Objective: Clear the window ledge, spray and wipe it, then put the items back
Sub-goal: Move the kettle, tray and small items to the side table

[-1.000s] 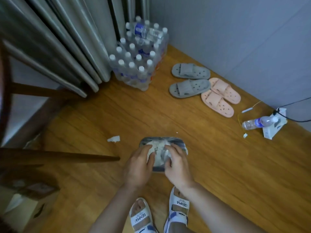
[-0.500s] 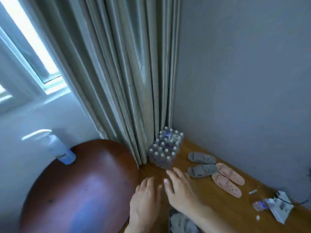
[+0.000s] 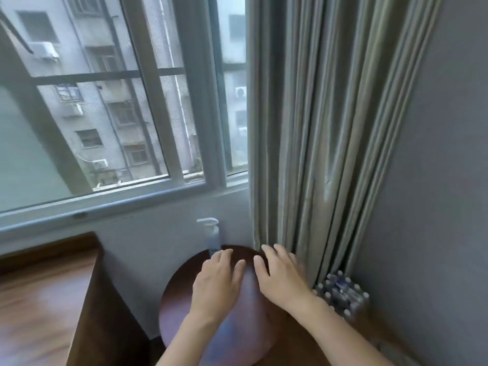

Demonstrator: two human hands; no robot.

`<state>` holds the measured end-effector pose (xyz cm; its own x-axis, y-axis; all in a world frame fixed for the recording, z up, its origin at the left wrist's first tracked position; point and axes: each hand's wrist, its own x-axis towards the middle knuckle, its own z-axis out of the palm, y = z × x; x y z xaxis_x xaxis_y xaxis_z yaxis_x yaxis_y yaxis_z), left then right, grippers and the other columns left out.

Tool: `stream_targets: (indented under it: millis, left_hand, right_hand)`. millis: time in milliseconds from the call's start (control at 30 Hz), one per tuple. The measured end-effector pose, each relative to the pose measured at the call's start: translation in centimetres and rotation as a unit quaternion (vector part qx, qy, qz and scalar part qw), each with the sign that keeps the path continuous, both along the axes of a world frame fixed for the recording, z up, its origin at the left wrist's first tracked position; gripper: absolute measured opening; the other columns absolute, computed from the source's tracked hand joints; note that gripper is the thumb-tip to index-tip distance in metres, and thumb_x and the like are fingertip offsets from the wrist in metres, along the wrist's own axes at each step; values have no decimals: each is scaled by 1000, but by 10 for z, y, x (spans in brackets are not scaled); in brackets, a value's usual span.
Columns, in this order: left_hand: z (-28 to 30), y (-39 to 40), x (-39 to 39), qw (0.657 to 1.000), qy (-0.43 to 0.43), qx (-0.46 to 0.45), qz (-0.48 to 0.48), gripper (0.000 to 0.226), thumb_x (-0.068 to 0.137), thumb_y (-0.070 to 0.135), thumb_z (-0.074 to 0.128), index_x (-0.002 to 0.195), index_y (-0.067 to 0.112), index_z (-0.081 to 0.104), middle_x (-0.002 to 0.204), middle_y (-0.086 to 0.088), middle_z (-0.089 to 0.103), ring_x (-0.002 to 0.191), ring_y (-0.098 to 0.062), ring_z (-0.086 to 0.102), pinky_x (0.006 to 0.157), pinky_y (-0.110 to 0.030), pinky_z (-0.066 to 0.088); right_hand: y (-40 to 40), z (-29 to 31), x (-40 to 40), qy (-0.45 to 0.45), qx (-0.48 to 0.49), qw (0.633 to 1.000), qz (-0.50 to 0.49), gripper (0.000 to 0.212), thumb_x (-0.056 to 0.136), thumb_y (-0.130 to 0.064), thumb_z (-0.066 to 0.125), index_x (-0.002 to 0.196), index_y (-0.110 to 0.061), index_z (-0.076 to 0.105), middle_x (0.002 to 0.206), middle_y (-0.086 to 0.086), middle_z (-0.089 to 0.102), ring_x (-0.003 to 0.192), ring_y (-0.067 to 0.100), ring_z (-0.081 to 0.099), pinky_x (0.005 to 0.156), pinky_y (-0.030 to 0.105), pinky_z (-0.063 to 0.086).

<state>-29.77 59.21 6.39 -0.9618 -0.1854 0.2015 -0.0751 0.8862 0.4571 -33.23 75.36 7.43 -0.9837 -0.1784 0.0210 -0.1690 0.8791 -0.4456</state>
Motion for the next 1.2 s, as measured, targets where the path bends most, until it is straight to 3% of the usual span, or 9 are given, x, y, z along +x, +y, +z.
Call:
stream_targets:
  millis: [167,333,533,733,867,1000,1200]
  left_hand:
    - [34,-39,39,995,10,-9,96,48,105,52,43,142,23,52,142,7,56,129,-21,52,102,-36,46]
    - [54,-82,89,983,3,-27,184,52,105,53,42,145,20,50,144,1,55,129,-25,53,105,-40,46]
    - [61,-145,160,963,1,25,270,53,105,53,42,145,19,52,145,0,56,133,-21,51,109,-35,41]
    - [62,-216,227,941,-9,33,336,42,109,44,39,138,19,56,140,3,58,127,-16,53,102,-29,40]
    - [38,-295,273,921,-7,68,382,49,106,52,41,144,23,53,142,4,57,129,-17,54,103,-31,44]
    - [25,-378,318,908,-1,90,410,47,106,50,41,143,22,52,142,5,52,130,-16,51,104,-32,43]
    - [19,-469,372,894,15,87,439,47,105,51,44,142,24,52,145,10,49,134,-12,47,107,-33,41]
  right_hand:
    - [-50,32,5,20,-7,996,90,53,106,-53,33,149,-26,45,147,3,48,134,34,46,108,45,40]
    - [-102,52,28,17,-20,982,185,57,106,-54,33,155,-25,38,154,4,42,139,35,42,111,49,35]
    - [-174,54,71,23,-23,960,277,62,105,-57,35,157,-23,36,157,5,40,139,35,43,111,51,38]
    - [-270,45,122,-10,-32,925,378,64,105,-60,32,158,-25,32,158,3,38,139,31,42,113,50,38]
    - [-355,38,171,-30,-41,892,449,54,107,-55,34,151,-24,44,156,3,41,140,29,41,111,48,40]
    - [-443,23,207,-63,-69,882,462,62,104,-59,34,156,-26,35,158,-1,40,143,23,41,116,43,37]
    - [-550,11,246,-53,-67,878,470,54,105,-53,39,153,-28,40,153,-3,44,136,26,47,111,43,39]
